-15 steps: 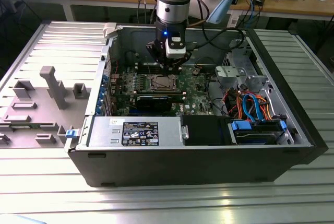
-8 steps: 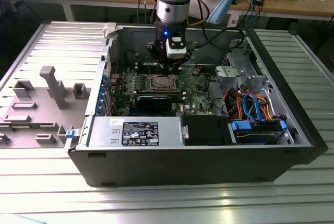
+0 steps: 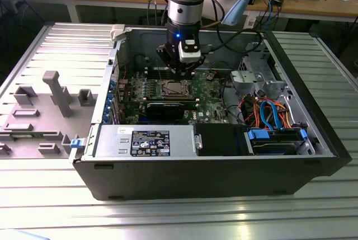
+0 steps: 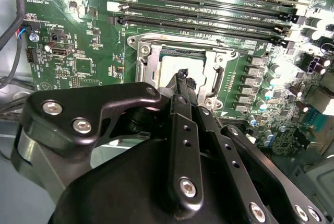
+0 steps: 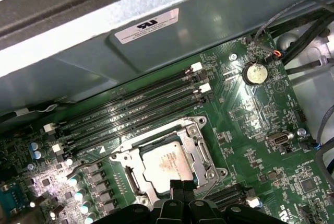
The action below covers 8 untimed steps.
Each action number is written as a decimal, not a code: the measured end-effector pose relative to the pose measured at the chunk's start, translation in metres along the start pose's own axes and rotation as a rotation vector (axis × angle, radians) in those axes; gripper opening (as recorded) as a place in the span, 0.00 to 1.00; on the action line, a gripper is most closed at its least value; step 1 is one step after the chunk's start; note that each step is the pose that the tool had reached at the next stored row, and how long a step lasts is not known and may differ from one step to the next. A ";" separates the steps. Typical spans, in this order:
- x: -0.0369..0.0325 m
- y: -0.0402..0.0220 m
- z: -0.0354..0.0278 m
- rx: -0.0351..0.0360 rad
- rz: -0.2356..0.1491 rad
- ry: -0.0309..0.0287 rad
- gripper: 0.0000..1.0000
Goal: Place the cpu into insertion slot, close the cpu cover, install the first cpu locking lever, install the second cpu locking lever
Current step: 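Install the first cpu locking lever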
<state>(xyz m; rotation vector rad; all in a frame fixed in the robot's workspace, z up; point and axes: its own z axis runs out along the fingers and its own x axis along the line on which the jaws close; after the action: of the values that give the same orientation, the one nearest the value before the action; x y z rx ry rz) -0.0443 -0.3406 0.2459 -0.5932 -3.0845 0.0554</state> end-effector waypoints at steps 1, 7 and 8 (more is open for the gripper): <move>0.0000 0.0000 0.0000 -0.0001 -0.003 0.0000 0.11; 0.0000 0.0000 0.0000 -0.0001 -0.014 -0.0005 0.11; 0.0000 0.0000 0.0000 -0.0002 -0.015 -0.0005 0.11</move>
<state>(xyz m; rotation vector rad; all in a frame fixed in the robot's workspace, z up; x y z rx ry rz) -0.0443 -0.3406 0.2459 -0.5696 -3.0892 0.0553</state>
